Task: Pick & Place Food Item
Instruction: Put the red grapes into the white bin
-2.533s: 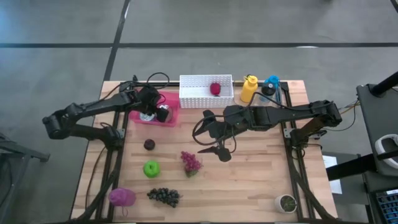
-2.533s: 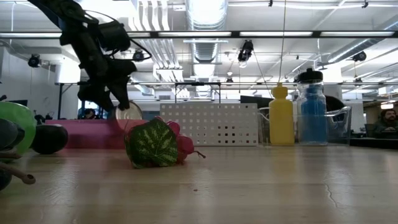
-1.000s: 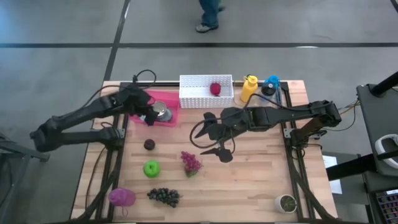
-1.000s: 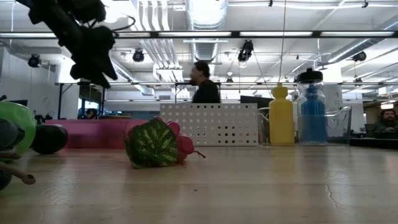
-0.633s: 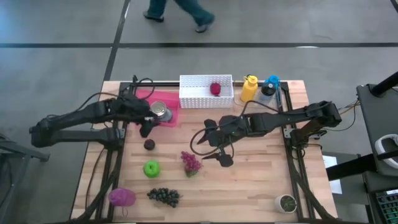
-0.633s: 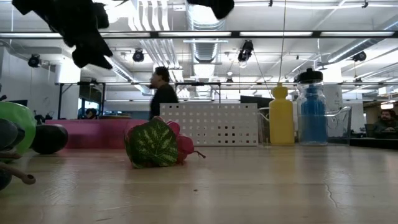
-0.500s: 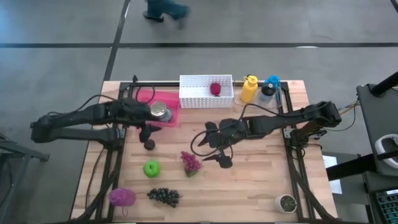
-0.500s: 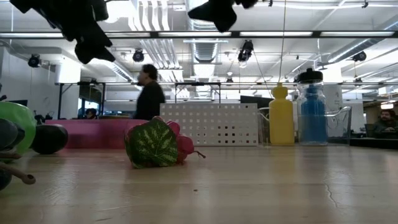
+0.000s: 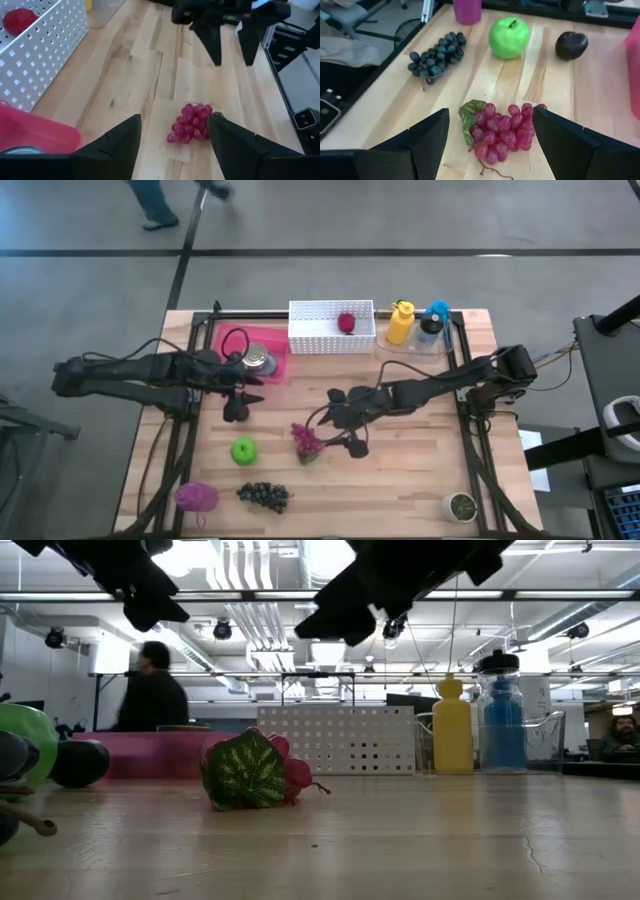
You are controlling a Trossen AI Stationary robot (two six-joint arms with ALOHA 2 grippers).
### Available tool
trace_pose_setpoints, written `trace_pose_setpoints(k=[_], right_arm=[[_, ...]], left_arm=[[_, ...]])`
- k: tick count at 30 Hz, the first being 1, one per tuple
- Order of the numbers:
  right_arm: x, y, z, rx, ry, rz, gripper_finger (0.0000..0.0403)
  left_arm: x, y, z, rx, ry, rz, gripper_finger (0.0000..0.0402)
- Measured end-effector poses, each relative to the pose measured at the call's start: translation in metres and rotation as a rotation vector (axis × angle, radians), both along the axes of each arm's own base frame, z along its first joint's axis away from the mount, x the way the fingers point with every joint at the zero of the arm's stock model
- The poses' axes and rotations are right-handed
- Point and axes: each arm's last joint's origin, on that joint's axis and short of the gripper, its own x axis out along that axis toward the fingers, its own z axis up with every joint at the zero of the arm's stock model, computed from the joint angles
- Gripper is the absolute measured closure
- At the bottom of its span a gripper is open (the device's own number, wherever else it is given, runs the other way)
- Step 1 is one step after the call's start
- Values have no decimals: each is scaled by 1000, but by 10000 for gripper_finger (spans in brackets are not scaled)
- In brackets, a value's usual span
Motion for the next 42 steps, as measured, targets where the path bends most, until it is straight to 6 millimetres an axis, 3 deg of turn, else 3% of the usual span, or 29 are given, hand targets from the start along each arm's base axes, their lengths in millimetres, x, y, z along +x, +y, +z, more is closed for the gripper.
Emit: trace_pose_setpoints(k=[10, 23, 28, 33, 42], right_arm=[[25, 0, -17, -28, 22, 8, 140], [48, -15, -52, -27, 116, -43, 158], [60, -13, -55, -19, 103, -42, 166], [64, -14, -69, -6, 152, -34, 177], [61, -15, -68, -2, 150, -35, 196]], left_arm=[[2, 0, -15, -1, 3, -2, 175], [4, -1, -29, -1, -5, -3, 180], [3, -1, -29, -1, 2, -6, 181], [3, -2, -30, -2, 5, -12, 182], [3, -2, -30, -3, 5, -14, 184]])
